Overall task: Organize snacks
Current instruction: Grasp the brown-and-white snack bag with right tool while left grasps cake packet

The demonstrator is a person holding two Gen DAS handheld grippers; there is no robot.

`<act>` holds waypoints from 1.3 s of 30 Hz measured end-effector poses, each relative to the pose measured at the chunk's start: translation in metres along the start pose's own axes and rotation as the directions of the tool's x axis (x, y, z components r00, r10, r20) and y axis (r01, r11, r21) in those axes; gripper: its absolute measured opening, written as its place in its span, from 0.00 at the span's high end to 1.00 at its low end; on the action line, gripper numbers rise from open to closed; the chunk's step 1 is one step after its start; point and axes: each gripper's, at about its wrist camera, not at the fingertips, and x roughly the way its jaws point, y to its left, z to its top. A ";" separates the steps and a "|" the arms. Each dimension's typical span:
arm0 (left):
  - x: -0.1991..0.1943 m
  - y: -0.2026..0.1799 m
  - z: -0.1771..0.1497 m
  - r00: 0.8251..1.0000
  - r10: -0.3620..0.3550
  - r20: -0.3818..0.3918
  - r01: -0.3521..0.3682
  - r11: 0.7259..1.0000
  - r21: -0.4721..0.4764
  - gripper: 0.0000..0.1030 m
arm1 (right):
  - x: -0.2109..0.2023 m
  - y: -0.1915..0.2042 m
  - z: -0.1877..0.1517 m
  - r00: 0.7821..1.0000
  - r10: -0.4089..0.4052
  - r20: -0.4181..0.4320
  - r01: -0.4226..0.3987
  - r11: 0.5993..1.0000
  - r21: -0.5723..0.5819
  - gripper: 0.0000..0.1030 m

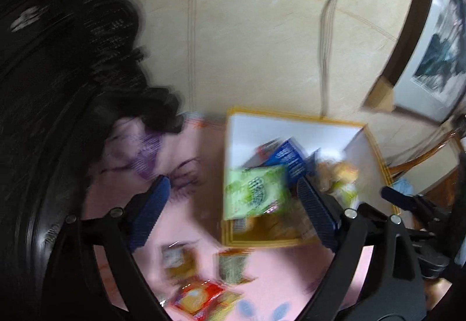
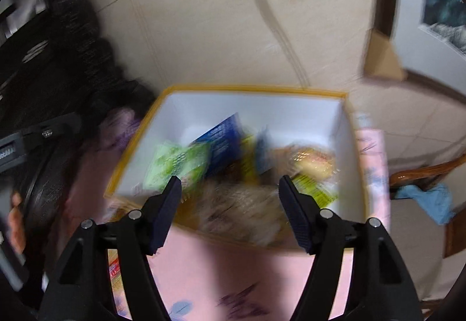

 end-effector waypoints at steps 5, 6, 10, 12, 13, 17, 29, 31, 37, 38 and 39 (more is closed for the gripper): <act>0.000 0.042 -0.066 0.993 0.093 -0.075 -0.097 0.994 -0.051 0.11 | 0.025 0.063 -0.061 0.983 0.132 -0.126 -0.148 0.981 -0.127 0.32; 0.001 0.050 -0.078 0.992 0.089 -0.089 -0.096 0.992 -0.080 0.11 | 0.031 0.073 -0.070 0.980 0.134 -0.146 -0.155 0.978 -0.141 0.32; 0.005 0.078 -0.105 0.984 0.111 -0.142 -0.135 0.975 -0.176 0.11 | 0.066 0.104 -0.093 0.984 0.094 -0.151 -0.111 0.988 -0.104 0.32; 0.008 0.086 -0.110 0.979 0.114 -0.170 -0.145 0.973 -0.181 0.11 | 0.081 0.108 -0.097 0.989 0.058 -0.140 -0.069 0.995 -0.076 0.32; 0.007 0.087 -0.111 0.978 0.121 -0.168 -0.151 0.972 -0.178 0.11 | 0.090 0.111 -0.098 0.989 0.038 -0.142 -0.048 0.997 -0.067 0.32; 0.002 0.098 -0.110 0.978 0.128 -0.165 -0.159 0.969 -0.188 0.11 | 0.121 0.117 -0.106 0.982 -0.027 -0.186 0.020 0.999 -0.041 0.32; 0.001 0.108 -0.109 0.978 0.112 -0.179 -0.147 0.969 -0.199 0.11 | 0.147 0.116 -0.108 0.981 -0.082 -0.178 0.073 0.996 -0.058 0.57; 0.005 0.110 -0.109 0.977 0.104 -0.185 -0.140 0.971 -0.193 0.11 | 0.139 0.109 -0.109 0.982 -0.071 -0.173 0.066 0.997 -0.039 0.60; 0.035 0.091 -0.110 0.966 0.085 -0.243 -0.114 0.987 -0.110 0.11 | 0.111 0.092 -0.110 0.986 -0.030 -0.163 0.031 0.999 0.004 0.63; 0.045 0.084 -0.110 0.962 0.093 -0.257 -0.120 0.989 -0.091 0.11 | 0.106 0.091 -0.112 0.987 -0.024 -0.161 0.025 1.000 0.006 0.63; 0.054 0.079 -0.111 0.957 0.101 -0.270 -0.126 0.989 -0.075 0.11 | 0.102 0.092 -0.114 0.988 -0.035 -0.153 0.038 0.999 0.015 0.63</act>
